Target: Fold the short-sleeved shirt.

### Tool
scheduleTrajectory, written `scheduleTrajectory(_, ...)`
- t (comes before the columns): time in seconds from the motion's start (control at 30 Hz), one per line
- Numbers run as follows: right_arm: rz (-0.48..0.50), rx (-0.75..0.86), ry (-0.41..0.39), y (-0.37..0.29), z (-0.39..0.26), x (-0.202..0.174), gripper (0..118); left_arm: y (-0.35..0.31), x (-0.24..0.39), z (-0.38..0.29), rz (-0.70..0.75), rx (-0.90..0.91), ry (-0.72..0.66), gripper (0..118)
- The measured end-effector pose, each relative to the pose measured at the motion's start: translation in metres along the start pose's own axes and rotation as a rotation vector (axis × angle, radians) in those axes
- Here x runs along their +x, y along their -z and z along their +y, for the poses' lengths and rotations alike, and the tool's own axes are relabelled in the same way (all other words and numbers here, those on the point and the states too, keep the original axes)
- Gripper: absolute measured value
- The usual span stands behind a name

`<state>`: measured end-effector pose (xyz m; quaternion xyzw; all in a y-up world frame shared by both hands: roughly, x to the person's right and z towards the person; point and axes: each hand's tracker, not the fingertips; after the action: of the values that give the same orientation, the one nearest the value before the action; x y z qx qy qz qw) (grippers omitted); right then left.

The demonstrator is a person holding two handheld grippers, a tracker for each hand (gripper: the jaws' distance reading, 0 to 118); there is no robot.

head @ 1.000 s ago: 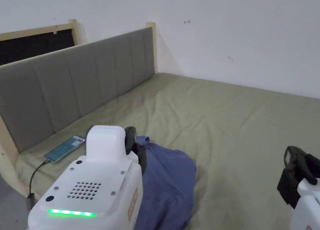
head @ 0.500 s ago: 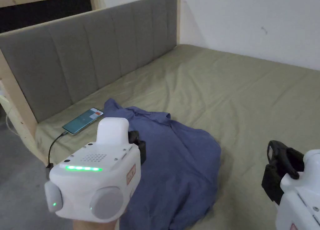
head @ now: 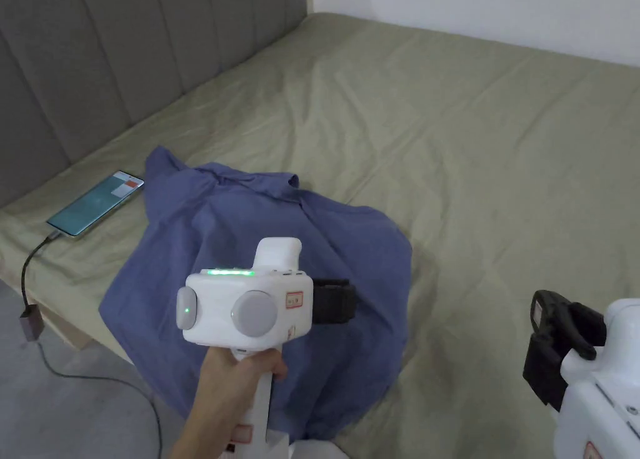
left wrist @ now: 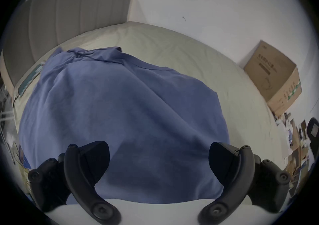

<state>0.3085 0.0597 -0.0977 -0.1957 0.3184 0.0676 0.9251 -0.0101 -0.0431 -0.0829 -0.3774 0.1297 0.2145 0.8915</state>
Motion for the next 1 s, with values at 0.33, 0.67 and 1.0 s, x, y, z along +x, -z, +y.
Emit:
scheduleTrajectory(0.33,0.002,-0.028,0.030,-0.003,-0.009,0.012,0,0.046,0.025,0.001,0.174,-0.128,0.119,66)
scheduleTrajectory(0.67,-0.022,-0.041,0.083,-0.020,-0.017,0.030,0,0.040,0.019,0.013,0.268,-0.079,0.059,0)
scheduleTrajectory(1.0,-0.102,0.038,0.165,-0.063,-0.009,0.070,0,-0.050,0.041,0.053,0.177,0.055,0.117,0)
